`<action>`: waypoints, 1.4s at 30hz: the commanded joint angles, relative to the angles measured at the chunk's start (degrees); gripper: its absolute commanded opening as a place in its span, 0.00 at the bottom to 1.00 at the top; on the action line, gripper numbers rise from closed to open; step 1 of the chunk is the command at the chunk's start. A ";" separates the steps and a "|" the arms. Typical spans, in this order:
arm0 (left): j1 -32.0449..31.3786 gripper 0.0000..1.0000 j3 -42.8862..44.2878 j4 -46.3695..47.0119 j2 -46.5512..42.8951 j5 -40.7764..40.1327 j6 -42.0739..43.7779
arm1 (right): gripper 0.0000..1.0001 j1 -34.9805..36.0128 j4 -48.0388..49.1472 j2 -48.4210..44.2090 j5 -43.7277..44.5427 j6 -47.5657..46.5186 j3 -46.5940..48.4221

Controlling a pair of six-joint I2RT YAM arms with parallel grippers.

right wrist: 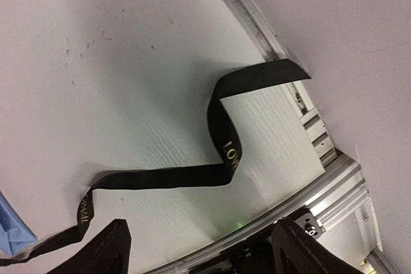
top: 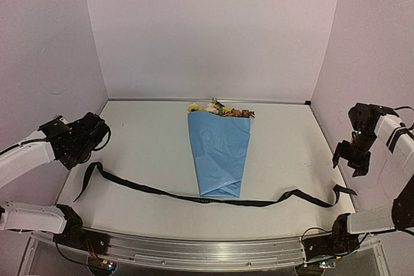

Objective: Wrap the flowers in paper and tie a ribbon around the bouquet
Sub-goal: Place the ribbon at the center of the board, then pick up the folded bouquet from the center of the board.

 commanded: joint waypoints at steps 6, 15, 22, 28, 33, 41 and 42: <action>0.07 0.98 -1.17 29.58 -1.94 29.79 31.05 | 0.83 15.14 8.14 -1.16 -15.08 5.49 -1.03; -6.65 0.88 -4.21 48.67 11.71 50.53 31.84 | 0.83 31.82 32.21 9.69 -18.00 15.48 -5.36; -10.38 0.83 -3.75 62.05 23.62 63.16 30.84 | 0.81 40.04 46.20 22.17 -19.24 19.99 -3.85; -12.20 0.78 -2.89 66.30 30.67 68.16 30.34 | 0.76 44.53 50.88 29.05 -19.28 22.21 -1.06; -13.08 0.77 -2.49 69.54 35.25 71.40 29.82 | 0.72 46.39 52.23 31.96 -18.61 23.68 -0.91; -14.54 0.70 0.02 72.68 43.17 75.08 28.66 | 0.60 47.41 55.98 34.88 -19.56 27.25 -2.18; -14.66 0.68 0.19 73.15 44.01 75.32 28.42 | 0.59 47.64 56.24 35.11 -19.58 27.55 -2.24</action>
